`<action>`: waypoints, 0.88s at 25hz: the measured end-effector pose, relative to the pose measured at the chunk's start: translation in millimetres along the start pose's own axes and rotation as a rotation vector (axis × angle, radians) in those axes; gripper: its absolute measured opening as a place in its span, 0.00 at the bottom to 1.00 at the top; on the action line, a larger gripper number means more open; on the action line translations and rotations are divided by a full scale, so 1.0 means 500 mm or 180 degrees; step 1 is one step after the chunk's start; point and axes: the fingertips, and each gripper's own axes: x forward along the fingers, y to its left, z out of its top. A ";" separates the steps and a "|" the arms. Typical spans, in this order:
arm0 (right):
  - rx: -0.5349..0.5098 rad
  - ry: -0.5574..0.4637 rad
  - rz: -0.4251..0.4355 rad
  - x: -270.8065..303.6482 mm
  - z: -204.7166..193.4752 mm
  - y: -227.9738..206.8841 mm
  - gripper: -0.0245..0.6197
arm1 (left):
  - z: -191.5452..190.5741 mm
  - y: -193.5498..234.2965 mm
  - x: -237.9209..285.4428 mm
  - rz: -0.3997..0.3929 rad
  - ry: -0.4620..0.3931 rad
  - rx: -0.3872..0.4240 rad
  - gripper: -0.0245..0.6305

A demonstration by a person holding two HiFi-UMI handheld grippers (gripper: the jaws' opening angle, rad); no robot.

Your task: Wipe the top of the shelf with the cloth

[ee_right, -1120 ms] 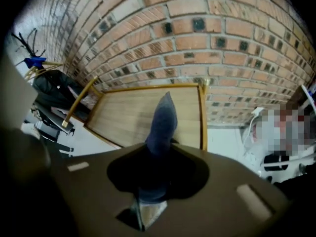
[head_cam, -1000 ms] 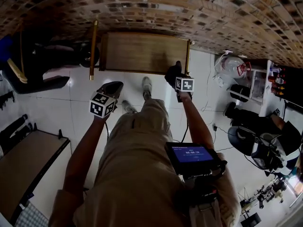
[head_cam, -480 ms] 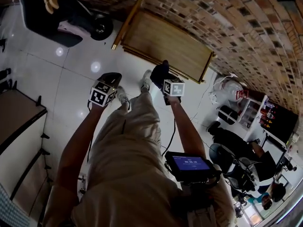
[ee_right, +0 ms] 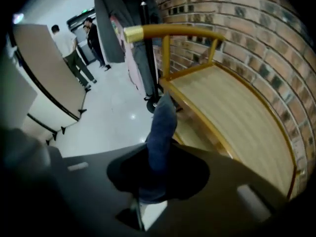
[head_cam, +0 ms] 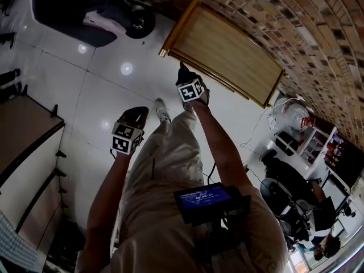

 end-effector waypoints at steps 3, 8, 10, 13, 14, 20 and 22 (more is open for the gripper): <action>-0.0541 0.0145 -0.0192 0.096 0.020 -0.009 0.17 | -0.003 0.010 -0.009 0.0038 0.0009 -0.0088 0.04; -0.0975 0.0335 -0.0340 0.236 0.018 -0.025 0.17 | -0.021 0.017 0.002 0.0046 0.0127 -0.0190 0.04; -0.1016 0.0370 -0.0312 0.283 0.020 -0.028 0.17 | -0.034 0.021 0.016 0.0026 0.0185 -0.0239 0.04; -0.1119 0.0382 -0.0377 0.332 0.026 -0.032 0.17 | -0.068 0.017 0.029 -0.0002 0.0270 -0.0303 0.04; -0.1169 0.0361 -0.0431 0.343 0.030 -0.032 0.17 | -0.075 0.011 0.030 -0.0017 0.0285 -0.0307 0.04; -0.1773 0.0209 -0.0708 0.408 0.062 -0.034 0.17 | -0.098 0.001 0.064 -0.0023 0.0223 -0.0374 0.04; -0.1819 0.0281 -0.0652 0.432 0.052 -0.039 0.17 | -0.091 0.002 0.089 -0.0017 0.0163 -0.0341 0.04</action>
